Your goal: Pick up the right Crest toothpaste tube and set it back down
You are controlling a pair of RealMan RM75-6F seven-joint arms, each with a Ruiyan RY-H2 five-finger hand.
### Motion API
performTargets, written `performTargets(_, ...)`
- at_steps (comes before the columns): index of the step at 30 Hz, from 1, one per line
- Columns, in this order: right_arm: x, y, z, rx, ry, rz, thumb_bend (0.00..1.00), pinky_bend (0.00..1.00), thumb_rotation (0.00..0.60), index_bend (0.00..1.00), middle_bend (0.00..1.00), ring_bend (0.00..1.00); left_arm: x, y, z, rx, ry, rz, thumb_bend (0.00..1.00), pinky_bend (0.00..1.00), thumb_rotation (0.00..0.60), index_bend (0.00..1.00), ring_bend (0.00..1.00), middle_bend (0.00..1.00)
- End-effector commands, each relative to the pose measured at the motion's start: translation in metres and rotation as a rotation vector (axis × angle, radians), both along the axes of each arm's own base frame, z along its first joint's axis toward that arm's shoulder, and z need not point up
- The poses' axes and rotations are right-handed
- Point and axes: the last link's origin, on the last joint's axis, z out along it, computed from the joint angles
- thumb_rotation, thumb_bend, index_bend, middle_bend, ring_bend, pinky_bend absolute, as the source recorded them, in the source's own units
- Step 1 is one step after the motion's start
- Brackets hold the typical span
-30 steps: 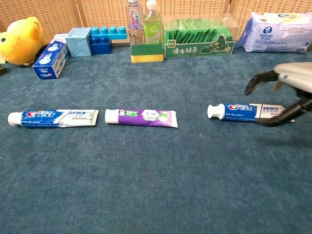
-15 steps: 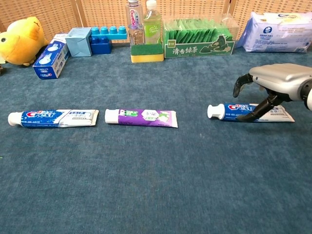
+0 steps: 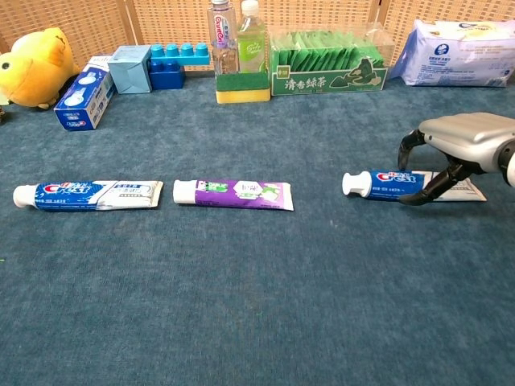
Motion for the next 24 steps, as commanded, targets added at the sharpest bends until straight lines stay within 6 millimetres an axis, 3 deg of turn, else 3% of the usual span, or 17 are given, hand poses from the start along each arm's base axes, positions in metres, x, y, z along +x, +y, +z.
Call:
performTargets(1, -0.001, -0.001, -0.002, 0.007, 0.009, 0.005, 0.24, 0.25, 0.401, 0.36, 0.24, 0.15, 0.000, 0.000, 0.000, -0.001, 0.000, -0.001, 0.28, 0.14, 0.600, 0.28, 0.17, 0.23)
performTargets(10, -0.002, -0.002, -0.005, 0.014, 0.009, 0.006, 0.24, 0.25, 0.409, 0.39, 0.24, 0.15, 0.000, -0.001, 0.000, 0.000, 0.000, 0.001, 0.28, 0.14, 0.600, 0.28, 0.17, 0.23)
performTargets(12, -0.002, -0.003, -0.006, 0.016, 0.009, 0.006, 0.24, 0.25, 0.440, 0.42, 0.25, 0.15, 0.000, -0.001, 0.000, 0.000, 0.000, 0.002, 0.28, 0.14, 0.600, 0.28, 0.17, 0.23)
performTargets(16, 0.002, -0.007, -0.012, 0.030, -0.010, 0.010, 0.25, 0.26, 0.595, 0.54, 0.30, 0.21, -0.002, -0.003, 0.002, 0.010, -0.002, 0.007, 0.28, 0.14, 0.600, 0.28, 0.17, 0.22)
performTargets(20, 0.002, -0.013, -0.014, 0.039, -0.029, 0.011, 0.28, 0.31, 0.600, 0.66, 0.40, 0.32, -0.004, -0.006, 0.005, 0.017, 0.000, 0.013, 0.28, 0.14, 0.600, 0.28, 0.17, 0.22)
performTargets(24, 0.000, -0.018, -0.011, 0.041, -0.064, 0.017, 0.31, 0.48, 0.600, 0.82, 0.54, 0.45, -0.005, -0.010, 0.010, 0.032, 0.001, 0.019, 0.28, 0.14, 0.600, 0.28, 0.17, 0.22)
